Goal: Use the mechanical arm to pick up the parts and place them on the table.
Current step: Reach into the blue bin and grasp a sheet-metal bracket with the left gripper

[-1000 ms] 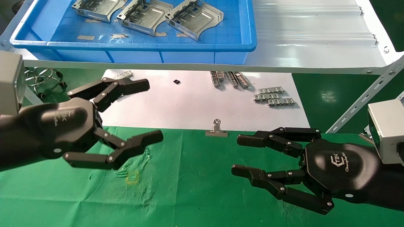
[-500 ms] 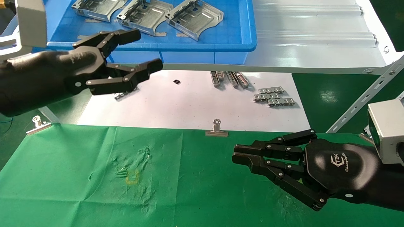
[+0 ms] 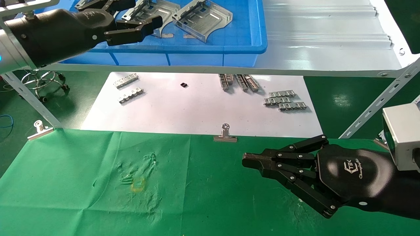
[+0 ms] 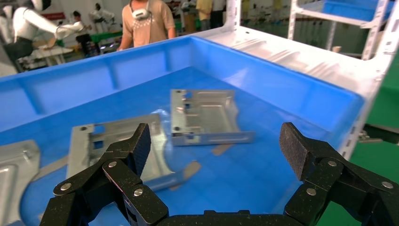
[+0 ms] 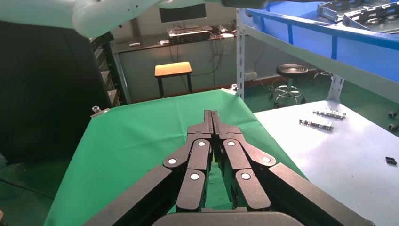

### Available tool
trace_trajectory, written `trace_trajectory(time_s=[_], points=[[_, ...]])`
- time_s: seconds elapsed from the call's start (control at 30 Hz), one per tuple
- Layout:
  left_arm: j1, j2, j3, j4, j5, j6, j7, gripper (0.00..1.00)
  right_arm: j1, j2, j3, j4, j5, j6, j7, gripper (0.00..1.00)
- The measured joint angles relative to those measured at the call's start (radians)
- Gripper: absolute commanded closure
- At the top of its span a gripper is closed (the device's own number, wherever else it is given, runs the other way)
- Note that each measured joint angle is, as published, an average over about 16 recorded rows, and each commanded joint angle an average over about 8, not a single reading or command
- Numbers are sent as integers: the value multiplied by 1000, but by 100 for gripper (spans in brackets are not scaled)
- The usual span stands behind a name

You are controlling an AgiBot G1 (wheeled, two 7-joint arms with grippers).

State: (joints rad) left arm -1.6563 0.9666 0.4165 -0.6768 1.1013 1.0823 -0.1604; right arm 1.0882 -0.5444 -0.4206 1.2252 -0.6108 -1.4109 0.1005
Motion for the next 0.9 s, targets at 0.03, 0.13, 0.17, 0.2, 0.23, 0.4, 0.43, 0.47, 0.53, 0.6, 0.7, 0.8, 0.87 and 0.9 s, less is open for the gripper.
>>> trace_trajectory(time_s=[0.03,0.13,0.17,0.2,0.23,0.4,0.43,0.47,0.53,0.6,0.7,0.8,0.87,0.9], points=[[-21,10,7,28,12,-1,4,0,0,0,0,0,0,0,0,100],[-82,39,30,112,50,-5,16,0,0,0,0,0,0,0,0,100],[-102,49,38,139,63,-7,20,0,0,0,0,0,0,0,0,100],[-122,59,46,166,77,-8,24,0,0,0,0,0,0,0,0,100],[-141,68,54,192,91,-10,28,0,0,0,0,0,0,0,0,100],[-227,114,92,314,152,-23,54,24,0,0,0,0,0,0,0,100],[-241,123,98,337,162,-27,60,37,0,0,0,0,0,0,0,100],[-255,131,104,358,172,-32,66,49,0,0,0,0,0,0,0,100],[-278,147,114,399,189,-43,78,74,0,0,0,0,0,0,0,100],[-297,162,121,435,202,-57,91,95,0,0,0,0,0,0,0,100],[-319,182,129,482,217,-80,109,100,0,0,0,0,0,0,0,100],[-333,199,132,521,223,-105,125,100,0,0,0,0,0,0,0,100],[-339,209,132,542,224,-122,135,100,0,0,0,0,0,0,0,100],[-342,213,131,551,223,-129,140,100,0,0,0,0,0,0,0,100]])
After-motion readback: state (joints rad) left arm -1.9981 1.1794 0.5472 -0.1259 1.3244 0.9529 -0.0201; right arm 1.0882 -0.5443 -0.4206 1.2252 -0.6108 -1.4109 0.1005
